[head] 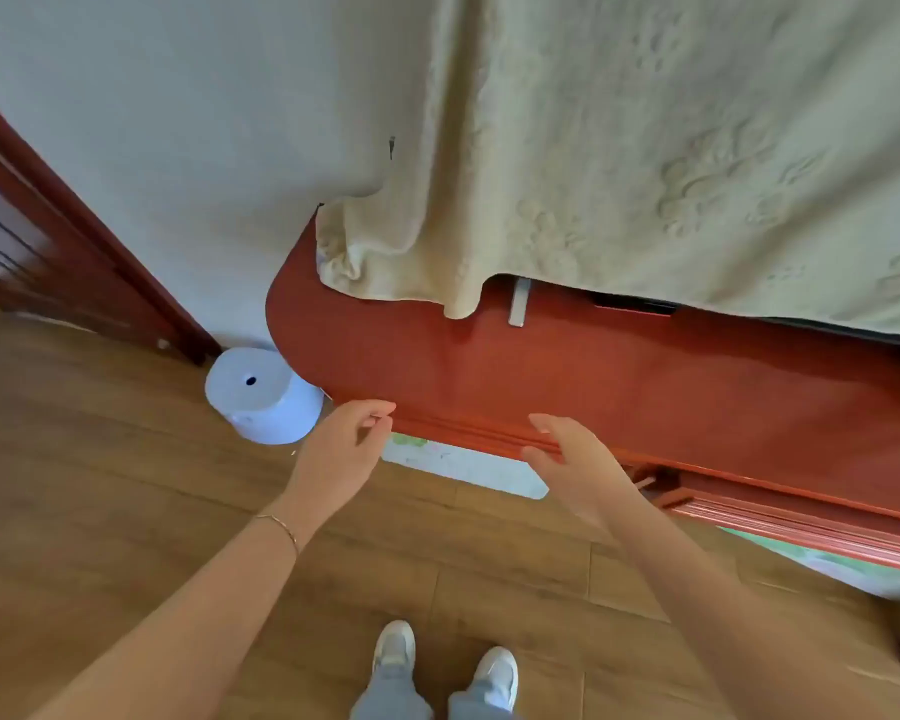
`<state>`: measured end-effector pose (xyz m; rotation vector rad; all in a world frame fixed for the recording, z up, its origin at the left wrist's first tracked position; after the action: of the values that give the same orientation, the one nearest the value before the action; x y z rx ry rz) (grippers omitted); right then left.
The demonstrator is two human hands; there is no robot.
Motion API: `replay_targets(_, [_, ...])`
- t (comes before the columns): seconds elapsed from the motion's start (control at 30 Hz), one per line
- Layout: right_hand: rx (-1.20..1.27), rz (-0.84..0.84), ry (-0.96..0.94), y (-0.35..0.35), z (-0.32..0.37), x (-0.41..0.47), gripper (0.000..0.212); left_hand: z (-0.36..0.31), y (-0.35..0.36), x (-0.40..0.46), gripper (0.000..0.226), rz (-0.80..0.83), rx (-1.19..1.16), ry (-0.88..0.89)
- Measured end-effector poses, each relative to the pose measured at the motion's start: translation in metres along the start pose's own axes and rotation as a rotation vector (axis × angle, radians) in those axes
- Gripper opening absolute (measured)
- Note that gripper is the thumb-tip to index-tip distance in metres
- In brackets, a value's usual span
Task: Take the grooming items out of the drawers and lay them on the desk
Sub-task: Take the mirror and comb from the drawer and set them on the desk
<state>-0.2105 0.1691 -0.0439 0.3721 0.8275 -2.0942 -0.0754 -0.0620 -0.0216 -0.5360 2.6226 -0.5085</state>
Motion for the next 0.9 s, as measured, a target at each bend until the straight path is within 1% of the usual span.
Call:
replay_targets(0.03, [0.153, 0.025, 0.069, 0.007, -0.016, 0.004, 0.039, 0.021, 0.011, 0.004, 0.025, 0.027, -0.160, -0.119])
replay_targets(0.07, [0.286, 0.036, 0.117, 0.012, -0.033, 0.006, 0.030, 0.035, 0.020, 0.007, 0.024, 0.043, -0.291, -0.201])
replay_targets(0.13, [0.489, -0.001, 0.209, 0.021, -0.066, 0.010, 0.015, 0.072, 0.040, 0.013, 0.022, 0.026, -0.572, -0.394])
replay_targets(0.2, [0.721, -0.019, 0.332, 0.039, -0.104, 0.016, 0.016, 0.100, 0.064, 0.021, 0.024, 0.040, -0.788, -0.525])
replay_targets(0.27, [0.972, -0.043, 0.431, 0.059, -0.136, 0.022, 0.022, 0.120, 0.085, 0.030, 0.030, 0.051, -0.927, -0.589])
replay_targets(0.33, [1.173, -0.084, 0.500, 0.073, -0.161, 0.030, 0.025, 0.140, 0.105, 0.040, 0.037, 0.064, -1.011, -0.654])
replay_targets(0.4, [1.299, -0.154, 0.538, 0.078, -0.178, 0.042, 0.021, 0.158, 0.117, 0.051, 0.039, 0.028, -1.071, -0.700])
replay_targets(0.47, [1.374, -0.219, 0.556, 0.081, -0.189, 0.055, 0.013, 0.174, 0.122, 0.062, 0.039, -0.041, -1.103, -0.725])
replay_targets(0.53, [1.441, -0.254, 0.529, 0.084, -0.193, 0.071, 0.014, 0.181, 0.132, 0.074, 0.042, -0.057, -1.193, -0.712])
replay_targets(0.67, [1.589, -0.305, 0.407, 0.084, -0.194, 0.096, 0.016, 0.175, 0.139, 0.092, 0.049, -0.084, -1.395, -0.630])
replay_targets(0.8, [1.683, -0.318, 0.295, 0.080, -0.190, 0.109, 0.016, 0.176, 0.135, 0.101, 0.053, -0.101, -1.452, -0.576])
replay_targets(0.9, [1.679, -0.349, 0.320, 0.082, -0.196, 0.110, 0.016, 0.177, 0.134, 0.100, 0.053, -0.106, -1.481, -0.561])
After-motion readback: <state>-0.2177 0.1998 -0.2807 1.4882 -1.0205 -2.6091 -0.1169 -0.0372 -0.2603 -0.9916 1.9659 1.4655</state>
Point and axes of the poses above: each hand's wrist, its own x-axis towards the middle knuckle, its own y-axis out of the palm, z = x × y, the point moved 10 cm from there along x, towards the middle knuckle, and after that the axes turned 13 degrees about z, right-handed, at the moved point
